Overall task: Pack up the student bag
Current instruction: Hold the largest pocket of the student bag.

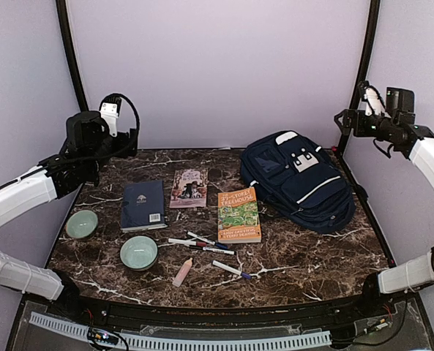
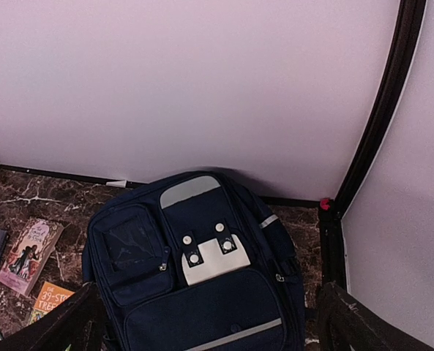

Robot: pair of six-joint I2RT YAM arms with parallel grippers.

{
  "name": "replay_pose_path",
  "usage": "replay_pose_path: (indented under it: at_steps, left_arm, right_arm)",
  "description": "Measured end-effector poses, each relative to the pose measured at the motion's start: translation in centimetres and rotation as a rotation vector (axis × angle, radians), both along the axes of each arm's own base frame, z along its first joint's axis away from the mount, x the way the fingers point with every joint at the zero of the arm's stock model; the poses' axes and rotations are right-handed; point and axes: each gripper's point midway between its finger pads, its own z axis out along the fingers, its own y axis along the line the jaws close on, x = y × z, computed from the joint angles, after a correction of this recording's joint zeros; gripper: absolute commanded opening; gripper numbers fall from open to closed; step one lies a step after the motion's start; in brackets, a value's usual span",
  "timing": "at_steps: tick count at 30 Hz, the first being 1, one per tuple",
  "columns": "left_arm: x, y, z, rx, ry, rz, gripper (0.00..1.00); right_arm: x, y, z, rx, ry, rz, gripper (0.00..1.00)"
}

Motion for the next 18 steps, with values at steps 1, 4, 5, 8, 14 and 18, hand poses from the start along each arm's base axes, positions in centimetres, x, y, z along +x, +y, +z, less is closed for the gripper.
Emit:
replay_pose_path:
  at_steps: [1, 4, 5, 8, 14, 18]
  left_arm:
    - [0.5, 0.3, -0.7, -0.001, 0.014, -0.001, 0.85]
    - [1.8, 1.2, -3.0, -0.015, 0.059, -0.016, 0.79]
    - [2.3, 1.3, -3.9, -0.019, 0.078, -0.026, 0.77]
    - [3.3, 1.4, -6.4, -0.04, 0.136, -0.066, 0.73]
    - [4.1, -1.2, -10.2, -0.093, 0.247, -0.222, 0.68]
    - [3.6, -4.4, -12.3, -0.12, 0.317, -0.35, 0.66]
  right_arm:
    - [0.1, -0.1, -0.9, 0.0, 0.019, -0.002, 1.0]
    - [0.4, -0.4, -3.6, -0.007, 0.078, -0.002, 0.99]
    - [0.5, -0.4, -4.4, -0.009, 0.097, 0.002, 0.98]
    - [0.7, -0.4, -7.0, -0.014, 0.157, 0.023, 0.94]
    - [1.0, 0.2, -10.1, 0.004, 0.254, 0.09, 0.89]
    - [1.6, 0.8, -10.8, 0.039, 0.297, 0.135, 0.88]
